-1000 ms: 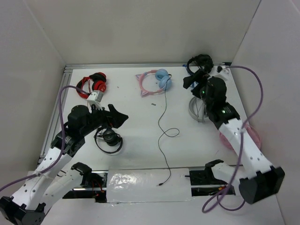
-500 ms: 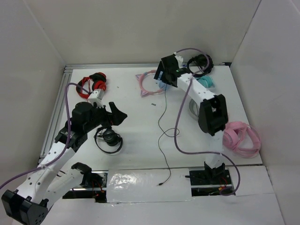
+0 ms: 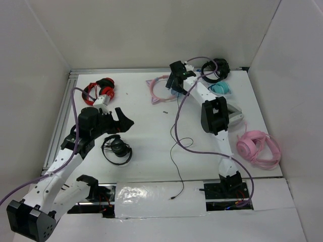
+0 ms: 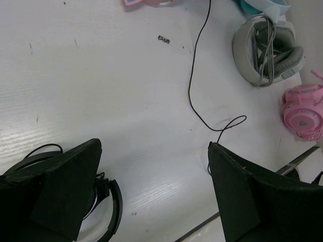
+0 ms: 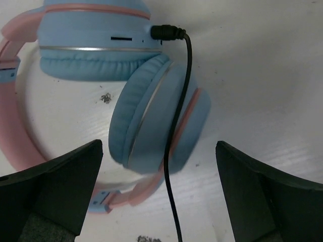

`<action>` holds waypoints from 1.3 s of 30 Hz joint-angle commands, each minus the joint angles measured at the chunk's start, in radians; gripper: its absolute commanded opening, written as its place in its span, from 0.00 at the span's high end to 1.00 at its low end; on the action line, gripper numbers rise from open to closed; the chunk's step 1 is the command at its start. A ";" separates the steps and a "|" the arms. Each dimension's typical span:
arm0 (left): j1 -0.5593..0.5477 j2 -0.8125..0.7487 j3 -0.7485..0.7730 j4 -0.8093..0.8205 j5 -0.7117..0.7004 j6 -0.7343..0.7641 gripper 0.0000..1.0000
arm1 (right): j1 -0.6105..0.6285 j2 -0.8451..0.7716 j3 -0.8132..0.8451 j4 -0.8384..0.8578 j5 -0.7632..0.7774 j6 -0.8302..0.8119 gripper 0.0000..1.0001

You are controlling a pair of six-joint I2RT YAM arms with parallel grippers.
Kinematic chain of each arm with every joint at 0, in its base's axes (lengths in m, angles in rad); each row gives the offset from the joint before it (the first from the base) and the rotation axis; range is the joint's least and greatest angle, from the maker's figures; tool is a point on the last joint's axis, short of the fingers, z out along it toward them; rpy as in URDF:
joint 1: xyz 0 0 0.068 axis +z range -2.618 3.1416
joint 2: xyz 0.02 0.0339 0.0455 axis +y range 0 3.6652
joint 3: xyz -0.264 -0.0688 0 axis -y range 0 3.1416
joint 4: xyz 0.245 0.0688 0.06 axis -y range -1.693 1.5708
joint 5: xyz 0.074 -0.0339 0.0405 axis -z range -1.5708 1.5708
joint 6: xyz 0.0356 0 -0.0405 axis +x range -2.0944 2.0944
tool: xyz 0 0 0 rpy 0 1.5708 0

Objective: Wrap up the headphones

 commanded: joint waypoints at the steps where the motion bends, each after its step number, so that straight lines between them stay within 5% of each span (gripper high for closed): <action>1: 0.013 0.011 0.011 0.028 0.036 -0.006 0.01 | -0.026 0.073 0.099 -0.023 -0.069 -0.011 0.00; 5: 0.018 0.014 0.011 0.024 0.034 -0.004 0.01 | -0.058 0.098 0.128 0.002 -0.151 0.013 0.10; 7: 0.019 0.016 0.014 0.019 0.033 -0.003 0.01 | -0.068 0.084 0.090 0.029 -0.163 0.023 0.23; 8: 0.022 0.014 0.014 0.019 0.034 -0.001 0.01 | -0.071 0.068 0.078 0.051 -0.157 0.027 0.44; 11: 0.022 0.014 0.016 0.021 0.049 0.004 0.01 | -0.057 0.014 0.017 0.098 -0.099 -0.003 0.73; 15: 0.022 0.048 0.039 0.018 0.086 0.025 0.01 | -0.023 -0.081 -0.095 0.177 -0.027 -0.094 0.94; 22: 0.022 0.128 0.062 -0.002 0.109 0.022 0.01 | 0.003 -0.317 -0.287 0.238 0.004 -0.154 1.00; 32: 0.013 0.238 0.088 0.097 0.177 -0.015 0.01 | 0.129 -0.695 -0.859 0.394 -0.034 -0.089 1.00; 39: 0.007 0.427 0.203 0.169 0.214 0.057 0.01 | 0.230 -0.846 -1.000 0.428 -0.066 -0.098 1.00</action>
